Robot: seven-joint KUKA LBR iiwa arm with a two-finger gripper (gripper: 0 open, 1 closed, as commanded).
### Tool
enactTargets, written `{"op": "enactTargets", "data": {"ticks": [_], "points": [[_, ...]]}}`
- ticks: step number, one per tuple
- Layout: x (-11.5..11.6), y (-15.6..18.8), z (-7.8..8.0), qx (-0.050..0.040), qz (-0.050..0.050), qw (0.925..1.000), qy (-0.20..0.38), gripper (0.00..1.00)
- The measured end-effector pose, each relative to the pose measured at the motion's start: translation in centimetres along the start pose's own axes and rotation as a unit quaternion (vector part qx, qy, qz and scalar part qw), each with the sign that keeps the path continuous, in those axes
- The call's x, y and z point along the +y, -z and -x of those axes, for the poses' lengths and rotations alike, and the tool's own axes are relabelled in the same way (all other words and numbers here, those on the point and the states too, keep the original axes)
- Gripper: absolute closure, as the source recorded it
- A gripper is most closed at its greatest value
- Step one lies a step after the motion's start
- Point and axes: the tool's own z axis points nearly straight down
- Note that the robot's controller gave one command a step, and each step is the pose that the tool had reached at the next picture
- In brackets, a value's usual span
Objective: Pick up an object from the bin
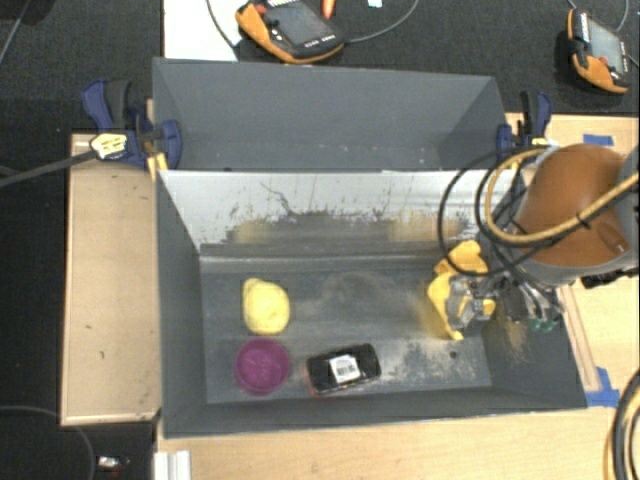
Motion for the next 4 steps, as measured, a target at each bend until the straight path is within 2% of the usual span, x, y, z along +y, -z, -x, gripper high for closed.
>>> {"op": "enactTargets", "data": {"ticks": [1,2,3,4], "points": [[-0.9,-0.5,1.9,0.0001,0.0,0.9997,0.022,1.0],[-0.4,-7.2,2.2,0.0008,0.002,0.9973,0.073,1.0],[-1.3,0.6,2.5,-0.0121,-0.003,0.9977,0.066,1.0],[-3.6,-5.7,3.5,0.0021,0.002,0.9961,0.088,1.0]]}}
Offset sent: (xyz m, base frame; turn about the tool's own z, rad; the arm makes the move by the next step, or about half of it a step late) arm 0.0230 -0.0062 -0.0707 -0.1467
